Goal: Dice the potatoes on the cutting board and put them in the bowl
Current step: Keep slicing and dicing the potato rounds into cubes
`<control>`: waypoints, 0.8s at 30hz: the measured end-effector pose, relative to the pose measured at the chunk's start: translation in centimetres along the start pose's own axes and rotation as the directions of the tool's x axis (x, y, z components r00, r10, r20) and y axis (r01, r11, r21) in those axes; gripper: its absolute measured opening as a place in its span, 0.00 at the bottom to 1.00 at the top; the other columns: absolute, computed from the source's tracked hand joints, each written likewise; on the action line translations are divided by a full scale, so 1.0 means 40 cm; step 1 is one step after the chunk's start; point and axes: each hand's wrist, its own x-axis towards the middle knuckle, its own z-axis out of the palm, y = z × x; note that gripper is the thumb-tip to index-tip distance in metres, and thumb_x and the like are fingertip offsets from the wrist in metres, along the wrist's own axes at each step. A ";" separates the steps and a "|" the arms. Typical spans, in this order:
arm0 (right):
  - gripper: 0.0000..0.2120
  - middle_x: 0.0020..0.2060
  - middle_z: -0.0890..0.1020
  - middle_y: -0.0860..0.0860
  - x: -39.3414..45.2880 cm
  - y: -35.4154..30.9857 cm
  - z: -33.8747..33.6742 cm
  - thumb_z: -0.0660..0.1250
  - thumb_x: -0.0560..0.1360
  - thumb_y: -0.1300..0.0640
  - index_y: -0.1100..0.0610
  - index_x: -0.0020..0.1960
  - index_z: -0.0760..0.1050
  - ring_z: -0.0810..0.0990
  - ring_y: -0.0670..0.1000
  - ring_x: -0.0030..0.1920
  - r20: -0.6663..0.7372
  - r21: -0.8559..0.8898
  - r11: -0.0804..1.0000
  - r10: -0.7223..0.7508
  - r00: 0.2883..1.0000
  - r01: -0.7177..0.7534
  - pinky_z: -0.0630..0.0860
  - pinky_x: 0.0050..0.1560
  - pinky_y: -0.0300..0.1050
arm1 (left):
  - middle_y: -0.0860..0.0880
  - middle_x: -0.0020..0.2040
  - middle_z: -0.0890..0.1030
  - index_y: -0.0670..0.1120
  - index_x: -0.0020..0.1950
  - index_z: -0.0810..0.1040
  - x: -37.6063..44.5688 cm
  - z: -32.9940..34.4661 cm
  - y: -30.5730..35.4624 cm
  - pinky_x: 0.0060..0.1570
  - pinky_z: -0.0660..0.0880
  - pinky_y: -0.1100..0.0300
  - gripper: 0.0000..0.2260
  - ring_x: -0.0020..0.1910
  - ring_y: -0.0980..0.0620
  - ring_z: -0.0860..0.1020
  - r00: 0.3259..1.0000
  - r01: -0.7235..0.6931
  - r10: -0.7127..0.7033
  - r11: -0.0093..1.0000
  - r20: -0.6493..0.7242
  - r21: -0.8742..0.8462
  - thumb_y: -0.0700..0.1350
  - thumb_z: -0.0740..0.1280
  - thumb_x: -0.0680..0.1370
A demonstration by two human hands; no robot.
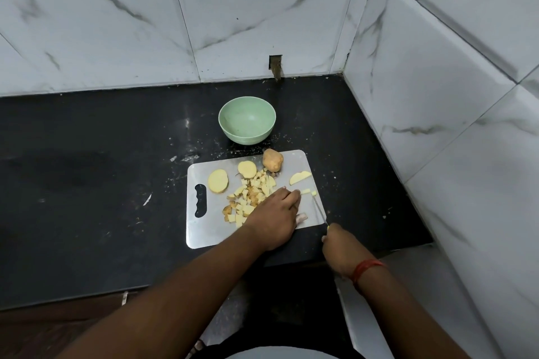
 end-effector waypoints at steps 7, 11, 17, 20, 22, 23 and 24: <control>0.10 0.56 0.79 0.61 0.031 -0.041 -0.016 0.58 0.80 0.60 0.63 0.60 0.69 0.79 0.58 0.55 -0.039 0.009 0.999 -0.037 0.999 0.037 0.72 0.49 0.44 | 0.43 0.74 0.68 0.37 0.77 0.66 -0.013 -0.011 0.002 0.68 0.71 0.49 0.27 0.68 0.44 0.67 0.994 -0.102 0.105 0.988 -0.019 0.119 0.54 0.54 0.85; 0.15 0.59 0.78 0.61 0.042 -0.055 -0.007 0.58 0.80 0.62 0.63 0.66 0.67 0.79 0.58 0.58 -0.012 -0.021 1.000 0.021 1.000 -0.022 0.73 0.53 0.45 | 0.41 0.77 0.65 0.38 0.80 0.62 -0.021 -0.019 0.004 0.73 0.67 0.47 0.30 0.72 0.41 0.66 0.992 -0.124 0.124 0.971 0.015 0.206 0.57 0.49 0.85; 0.13 0.57 0.79 0.61 0.012 -0.015 0.000 0.58 0.80 0.61 0.64 0.64 0.67 0.79 0.57 0.57 0.032 -0.032 0.999 -0.011 0.999 0.012 0.72 0.51 0.44 | 0.41 0.78 0.65 0.37 0.80 0.61 -0.022 -0.025 0.022 0.75 0.64 0.48 0.33 0.73 0.41 0.64 0.994 -0.105 0.105 0.973 0.008 0.206 0.61 0.52 0.85; 0.04 0.54 0.79 0.59 -0.008 -0.004 -0.012 0.57 0.81 0.60 0.60 0.54 0.67 0.79 0.57 0.53 -0.004 -0.004 0.998 -0.063 0.998 0.063 0.69 0.47 0.42 | 0.42 0.79 0.63 0.38 0.81 0.59 -0.025 -0.032 0.026 0.77 0.60 0.49 0.33 0.74 0.41 0.63 0.994 -0.106 0.107 0.969 0.007 0.223 0.61 0.51 0.85; 0.06 0.51 0.79 0.58 -0.005 -0.014 -0.018 0.57 0.81 0.59 0.59 0.56 0.68 0.79 0.55 0.50 -0.031 0.012 0.997 -0.081 0.996 0.082 0.70 0.47 0.43 | 0.42 0.80 0.62 0.39 0.82 0.58 -0.030 -0.031 0.019 0.79 0.55 0.48 0.32 0.75 0.42 0.62 0.993 -0.118 0.121 0.964 0.004 0.236 0.61 0.49 0.85; 0.06 0.52 0.79 0.58 0.001 -0.021 -0.019 0.57 0.81 0.60 0.60 0.57 0.68 0.79 0.56 0.50 -0.037 0.013 0.996 -0.086 0.996 0.086 0.71 0.47 0.43 | 0.42 0.80 0.61 0.40 0.82 0.58 -0.035 -0.029 0.014 0.80 0.54 0.48 0.32 0.76 0.42 0.62 0.992 -0.124 0.130 0.962 -0.006 0.244 0.60 0.47 0.85; 0.05 0.52 0.79 0.59 0.007 -0.028 -0.018 0.57 0.81 0.60 0.60 0.55 0.68 0.79 0.56 0.51 -0.037 0.006 0.996 -0.087 0.996 0.087 0.71 0.47 0.44 | 0.42 0.80 0.62 0.40 0.82 0.58 -0.041 -0.026 0.009 0.80 0.53 0.47 0.32 0.77 0.42 0.62 0.991 -0.123 0.132 0.959 -0.019 0.256 0.60 0.46 0.84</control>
